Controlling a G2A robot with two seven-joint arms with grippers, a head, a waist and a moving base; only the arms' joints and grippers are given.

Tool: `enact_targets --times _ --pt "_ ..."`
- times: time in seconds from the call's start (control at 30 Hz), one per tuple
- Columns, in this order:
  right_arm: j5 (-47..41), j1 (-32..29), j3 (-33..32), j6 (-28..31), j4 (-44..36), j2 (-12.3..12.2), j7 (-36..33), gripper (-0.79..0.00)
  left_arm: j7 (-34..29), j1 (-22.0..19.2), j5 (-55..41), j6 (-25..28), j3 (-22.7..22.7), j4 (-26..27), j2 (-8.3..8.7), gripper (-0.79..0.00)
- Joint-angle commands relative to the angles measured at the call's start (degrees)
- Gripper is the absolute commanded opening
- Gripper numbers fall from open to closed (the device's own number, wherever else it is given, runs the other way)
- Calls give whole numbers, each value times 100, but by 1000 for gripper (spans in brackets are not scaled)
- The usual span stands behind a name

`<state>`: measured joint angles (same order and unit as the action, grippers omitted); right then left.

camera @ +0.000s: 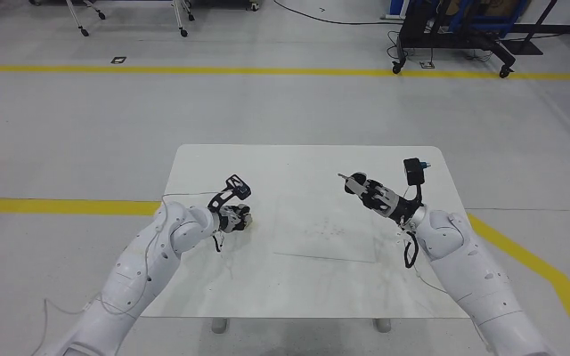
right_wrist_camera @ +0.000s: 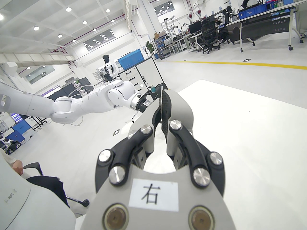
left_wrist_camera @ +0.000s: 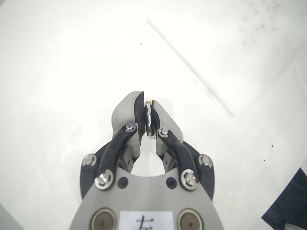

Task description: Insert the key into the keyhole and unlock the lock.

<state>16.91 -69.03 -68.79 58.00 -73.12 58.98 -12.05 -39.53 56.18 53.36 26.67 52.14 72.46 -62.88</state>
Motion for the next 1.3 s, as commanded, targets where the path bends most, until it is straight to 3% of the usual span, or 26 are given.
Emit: enact_targets --times 0.0,0.07,0.13,0.23,0.37,0.57,0.7,0.77,1.03,1.27 --pt "1 0 0 0 0 0 12 -785 -25 10 -14 17 25 26 6 -785" --pt "1 0 0 0 0 0 12 -785 -66 25 -16 27 53 63 14 -785" --pt "1 0 0 0 0 0 12 -785 -105 45 -23 33 86 107 23 -619" --pt "1 0 0 0 0 0 12 -785 -155 78 -10 27 123 170 36 -508" --pt "1 0 0 0 0 0 12 -785 -212 123 5 18 155 249 47 -471" --pt "1 0 0 0 0 0 12 -785 -267 168 30 34 188 303 58 -502" --pt "1 0 0 0 0 0 12 -785 -284 170 34 47 205 291 60 -656" --pt "1 0 0 0 0 0 12 -785 -289 163 29 59 202 269 56 -785" --pt "1 0 0 0 0 0 12 -785 -269 69 25 84 124 122 16 -785" --pt "1 0 0 0 0 0 12 -785 144 -3 -213 168 185 -43 -20 -785"
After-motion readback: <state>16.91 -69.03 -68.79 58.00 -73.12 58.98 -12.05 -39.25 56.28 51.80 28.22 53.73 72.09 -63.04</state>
